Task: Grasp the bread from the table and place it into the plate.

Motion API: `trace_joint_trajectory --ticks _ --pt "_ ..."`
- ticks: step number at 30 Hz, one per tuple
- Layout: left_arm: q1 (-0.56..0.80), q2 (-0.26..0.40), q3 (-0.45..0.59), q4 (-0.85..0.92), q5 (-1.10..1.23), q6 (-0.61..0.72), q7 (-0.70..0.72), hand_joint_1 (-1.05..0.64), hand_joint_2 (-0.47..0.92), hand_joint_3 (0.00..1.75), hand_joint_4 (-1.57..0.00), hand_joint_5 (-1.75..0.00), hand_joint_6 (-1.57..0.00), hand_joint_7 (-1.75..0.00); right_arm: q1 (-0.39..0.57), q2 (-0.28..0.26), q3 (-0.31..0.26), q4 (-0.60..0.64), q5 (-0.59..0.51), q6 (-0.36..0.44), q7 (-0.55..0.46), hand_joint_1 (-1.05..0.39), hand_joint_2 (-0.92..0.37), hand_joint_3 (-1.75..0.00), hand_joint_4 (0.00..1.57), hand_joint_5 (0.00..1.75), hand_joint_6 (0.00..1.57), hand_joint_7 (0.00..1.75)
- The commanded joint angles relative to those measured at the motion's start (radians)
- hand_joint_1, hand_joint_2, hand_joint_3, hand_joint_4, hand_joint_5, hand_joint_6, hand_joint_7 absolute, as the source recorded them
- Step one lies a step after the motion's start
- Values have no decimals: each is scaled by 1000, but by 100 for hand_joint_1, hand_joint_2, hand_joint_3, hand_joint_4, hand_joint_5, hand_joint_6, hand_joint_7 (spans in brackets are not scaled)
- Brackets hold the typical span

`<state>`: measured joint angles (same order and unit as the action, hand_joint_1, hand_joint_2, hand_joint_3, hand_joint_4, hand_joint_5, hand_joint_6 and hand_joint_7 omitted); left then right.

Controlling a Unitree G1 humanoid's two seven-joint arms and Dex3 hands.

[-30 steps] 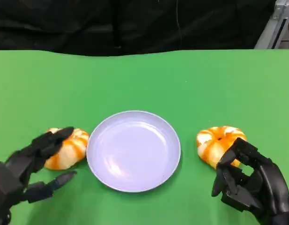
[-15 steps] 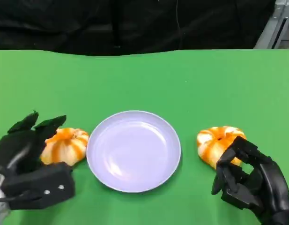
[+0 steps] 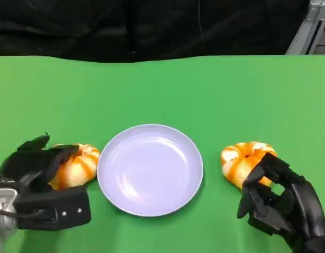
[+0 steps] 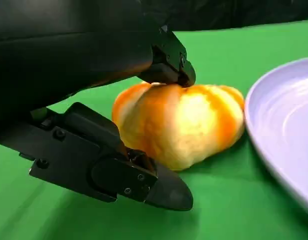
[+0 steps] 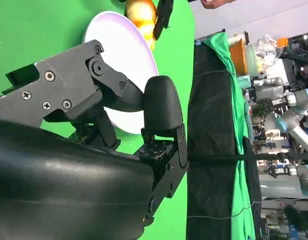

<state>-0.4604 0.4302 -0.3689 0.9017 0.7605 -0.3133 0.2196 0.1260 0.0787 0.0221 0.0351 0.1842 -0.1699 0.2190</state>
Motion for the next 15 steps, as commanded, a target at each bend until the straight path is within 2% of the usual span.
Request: trace_joint_trajectory --ticks 1,8,9,11,15 --pt "-51 -2 -38 86 0 -13 21 -90 92 12 -13 -3 -38 -1 1 -4 -2 3 -4 -16 -7 -12 -64 -108 85 175 65 166" --pt "-96 -19 -67 189 -23 -75 55 -85 92 15 -20 -5 -43 -2 8 -2 2 -8 -5 -10 -12 -12 -63 -109 85 175 65 166" --pt "-102 -23 -70 202 -25 -82 64 -72 92 15 -33 -7 -49 -3 9 -3 2 -8 -3 -11 -9 -12 -63 -110 84 175 65 166" --pt "-114 -30 -78 225 -24 -86 74 -62 92 16 -45 -8 -55 -3 11 -3 3 -15 -2 -5 -10 -12 -63 -110 84 175 65 166" --pt "-128 -42 -91 258 -22 -89 96 -51 92 15 -59 -9 -62 -4 12 -3 3 -17 -3 -5 -13 -12 -63 -111 83 175 64 166"
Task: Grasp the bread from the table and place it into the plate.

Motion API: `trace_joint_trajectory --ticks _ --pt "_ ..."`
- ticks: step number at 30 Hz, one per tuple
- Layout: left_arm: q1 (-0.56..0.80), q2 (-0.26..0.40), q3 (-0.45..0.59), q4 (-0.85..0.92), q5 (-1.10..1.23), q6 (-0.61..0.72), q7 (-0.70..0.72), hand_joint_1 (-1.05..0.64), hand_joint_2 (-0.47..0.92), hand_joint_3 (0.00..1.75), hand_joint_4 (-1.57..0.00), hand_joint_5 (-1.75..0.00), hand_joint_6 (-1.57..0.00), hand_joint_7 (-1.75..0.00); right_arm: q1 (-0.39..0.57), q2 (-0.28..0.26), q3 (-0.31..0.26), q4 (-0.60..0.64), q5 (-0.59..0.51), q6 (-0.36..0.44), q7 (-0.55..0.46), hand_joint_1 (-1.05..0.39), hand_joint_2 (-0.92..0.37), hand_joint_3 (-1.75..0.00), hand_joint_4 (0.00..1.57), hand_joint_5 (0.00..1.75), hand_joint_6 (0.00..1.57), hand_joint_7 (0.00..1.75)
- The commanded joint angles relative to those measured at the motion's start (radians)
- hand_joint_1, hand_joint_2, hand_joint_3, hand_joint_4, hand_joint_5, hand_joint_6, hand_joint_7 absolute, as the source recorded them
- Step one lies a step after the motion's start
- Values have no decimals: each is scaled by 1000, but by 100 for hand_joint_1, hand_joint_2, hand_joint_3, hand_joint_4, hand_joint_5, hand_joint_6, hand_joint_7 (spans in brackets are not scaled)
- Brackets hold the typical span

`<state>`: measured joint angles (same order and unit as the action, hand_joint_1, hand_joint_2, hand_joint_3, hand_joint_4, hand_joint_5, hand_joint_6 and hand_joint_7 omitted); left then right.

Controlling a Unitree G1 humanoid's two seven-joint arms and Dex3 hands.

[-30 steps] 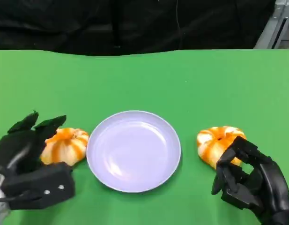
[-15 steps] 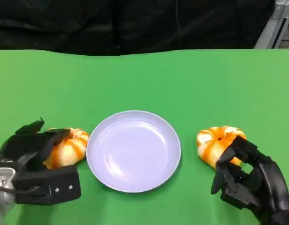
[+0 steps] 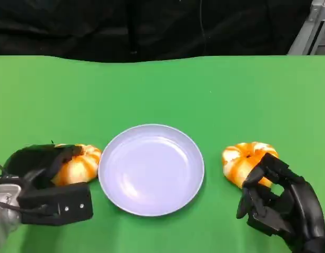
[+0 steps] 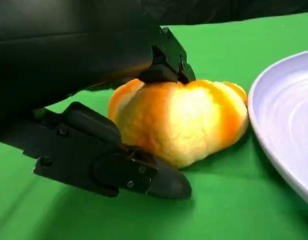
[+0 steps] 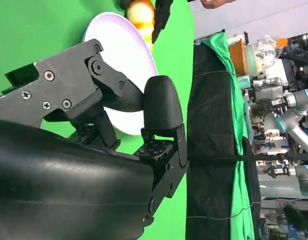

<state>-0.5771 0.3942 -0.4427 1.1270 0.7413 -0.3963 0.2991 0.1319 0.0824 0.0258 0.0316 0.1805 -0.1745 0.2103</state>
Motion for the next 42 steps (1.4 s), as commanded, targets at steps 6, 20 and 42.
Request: trace_joint_trajectory --ticks 6,20,42 --pt "7 -30 16 63 -67 -49 76 -8 92 25 -95 -69 -105 -24 6 -6 -2 -13 7 2 -1 -12 -61 -112 84 175 65 167" --pt "9 18 64 -11 -146 -59 73 4 92 28 -66 -175 -54 -163 9 -8 -6 -24 5 18 -11 -10 -60 -115 85 175 66 166" --pt "79 -9 111 -452 -187 -98 -65 2 84 55 -66 -175 -69 -152 3 -8 -11 -2 5 -7 6 -11 -63 -111 84 175 64 167"
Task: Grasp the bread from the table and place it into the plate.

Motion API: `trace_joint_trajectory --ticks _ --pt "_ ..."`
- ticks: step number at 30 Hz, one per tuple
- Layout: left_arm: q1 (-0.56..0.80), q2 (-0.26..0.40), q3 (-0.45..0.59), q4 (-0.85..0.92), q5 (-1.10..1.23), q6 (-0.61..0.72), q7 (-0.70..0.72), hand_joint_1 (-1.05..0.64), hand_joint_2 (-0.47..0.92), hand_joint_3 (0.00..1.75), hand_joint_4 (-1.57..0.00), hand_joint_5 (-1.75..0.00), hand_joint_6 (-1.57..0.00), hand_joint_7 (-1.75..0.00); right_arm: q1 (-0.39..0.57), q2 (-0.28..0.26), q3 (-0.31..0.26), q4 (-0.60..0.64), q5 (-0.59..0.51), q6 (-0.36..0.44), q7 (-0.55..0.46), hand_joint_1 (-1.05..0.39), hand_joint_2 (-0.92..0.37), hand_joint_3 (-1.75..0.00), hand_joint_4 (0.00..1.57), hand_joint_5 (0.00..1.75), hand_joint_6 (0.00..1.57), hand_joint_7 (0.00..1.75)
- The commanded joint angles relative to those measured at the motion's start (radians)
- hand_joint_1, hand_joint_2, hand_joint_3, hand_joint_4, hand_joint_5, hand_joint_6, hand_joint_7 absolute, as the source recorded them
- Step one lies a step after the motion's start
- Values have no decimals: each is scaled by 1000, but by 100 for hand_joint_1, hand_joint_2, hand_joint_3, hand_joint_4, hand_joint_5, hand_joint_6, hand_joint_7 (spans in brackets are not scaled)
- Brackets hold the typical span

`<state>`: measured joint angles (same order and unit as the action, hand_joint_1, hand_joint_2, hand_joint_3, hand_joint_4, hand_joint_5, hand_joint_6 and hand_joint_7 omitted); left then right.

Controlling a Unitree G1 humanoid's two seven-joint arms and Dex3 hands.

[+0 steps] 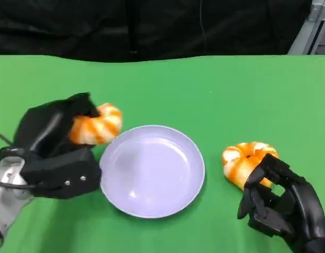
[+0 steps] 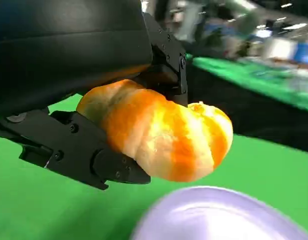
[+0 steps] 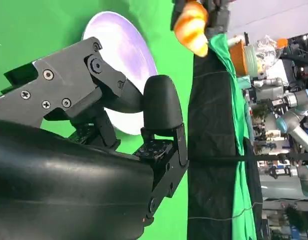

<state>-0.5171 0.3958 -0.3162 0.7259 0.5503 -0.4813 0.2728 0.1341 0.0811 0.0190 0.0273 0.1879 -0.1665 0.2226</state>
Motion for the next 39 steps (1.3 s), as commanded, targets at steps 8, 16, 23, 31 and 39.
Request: trace_joint_trajectory --ticks 8,16,23,31,39 --pt "11 -92 -67 -53 41 -20 -49 -1 78 61 -65 -175 -67 -156 2 -2 -1 9 -13 -35 -15 -11 -63 -111 85 175 64 167" --pt "-24 -160 -119 21 78 -30 -33 -1 77 62 -64 -175 -63 -161 5 7 -1 20 -27 -68 -36 -11 -63 -111 86 175 64 166" --pt "-52 -193 -149 134 99 -44 -23 -1 81 51 -65 -169 -72 -140 12 10 3 13 -25 -69 -41 -12 -63 -111 85 175 63 165" --pt "-66 -188 -176 194 135 -40 13 -3 90 40 -64 -159 -78 -119 9 7 3 18 -23 -71 -38 -12 -63 -111 85 175 63 166" --pt "-35 -148 -203 93 211 58 7 -91 92 50 -17 -1 -48 -1 8 6 -1 22 -19 -70 -36 -13 -63 -110 84 175 63 165"
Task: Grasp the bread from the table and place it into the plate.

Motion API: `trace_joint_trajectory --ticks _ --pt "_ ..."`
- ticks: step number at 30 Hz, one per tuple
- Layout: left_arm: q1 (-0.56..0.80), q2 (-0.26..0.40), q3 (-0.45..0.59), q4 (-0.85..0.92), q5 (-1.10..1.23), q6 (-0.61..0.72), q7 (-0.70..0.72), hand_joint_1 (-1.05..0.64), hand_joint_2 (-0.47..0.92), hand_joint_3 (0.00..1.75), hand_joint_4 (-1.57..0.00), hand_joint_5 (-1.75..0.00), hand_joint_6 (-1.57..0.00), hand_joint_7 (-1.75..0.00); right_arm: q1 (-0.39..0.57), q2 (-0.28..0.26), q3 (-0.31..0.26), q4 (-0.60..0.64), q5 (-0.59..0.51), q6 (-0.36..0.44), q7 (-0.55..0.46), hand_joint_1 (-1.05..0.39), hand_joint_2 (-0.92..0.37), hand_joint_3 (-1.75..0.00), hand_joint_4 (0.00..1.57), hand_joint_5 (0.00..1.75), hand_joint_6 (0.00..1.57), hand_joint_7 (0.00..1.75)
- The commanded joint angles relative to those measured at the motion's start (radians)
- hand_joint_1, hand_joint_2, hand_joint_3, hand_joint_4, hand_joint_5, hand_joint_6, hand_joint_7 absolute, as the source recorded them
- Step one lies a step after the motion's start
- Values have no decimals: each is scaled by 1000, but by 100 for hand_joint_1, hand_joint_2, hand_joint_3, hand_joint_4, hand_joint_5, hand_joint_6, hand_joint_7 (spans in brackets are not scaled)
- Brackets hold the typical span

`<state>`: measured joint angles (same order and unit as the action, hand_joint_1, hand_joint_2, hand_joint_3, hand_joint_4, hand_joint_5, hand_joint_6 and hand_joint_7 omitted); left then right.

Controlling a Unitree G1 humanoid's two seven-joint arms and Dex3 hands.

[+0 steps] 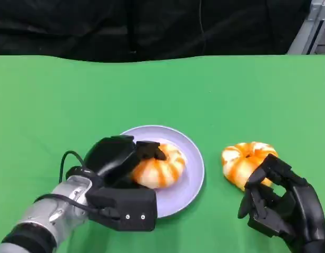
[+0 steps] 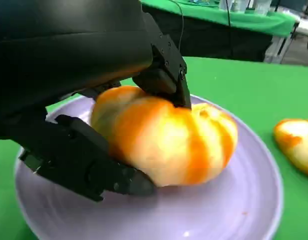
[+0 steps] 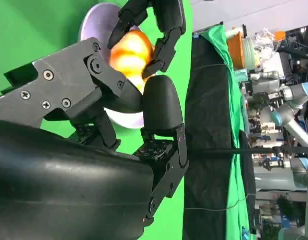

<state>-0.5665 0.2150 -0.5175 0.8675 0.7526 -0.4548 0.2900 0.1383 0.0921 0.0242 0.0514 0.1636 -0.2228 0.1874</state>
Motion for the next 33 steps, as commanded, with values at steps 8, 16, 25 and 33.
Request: trace_joint_trajectory --ticks 8,16,25,33 --pt "49 69 -2 -128 -2 87 -116 -104 92 69 0 0 -20 0 4 -8 -7 2 4 -18 1 -12 -63 -109 85 175 64 165" --pt "102 101 50 -251 -79 96 -210 -105 92 69 0 0 -20 -2 3 -11 -9 1 4 -16 2 -12 -64 -109 84 175 63 166" --pt "214 149 190 -473 -336 108 -433 -99 92 60 -4 -2 -29 -3 0 -9 -14 5 5 -19 -1 -11 -63 -108 85 175 64 166" --pt "336 160 342 -698 -626 219 -630 -95 92 53 -8 -3 -32 -2 0 -12 -14 -5 7 1 -5 -11 -63 -108 84 175 65 163"
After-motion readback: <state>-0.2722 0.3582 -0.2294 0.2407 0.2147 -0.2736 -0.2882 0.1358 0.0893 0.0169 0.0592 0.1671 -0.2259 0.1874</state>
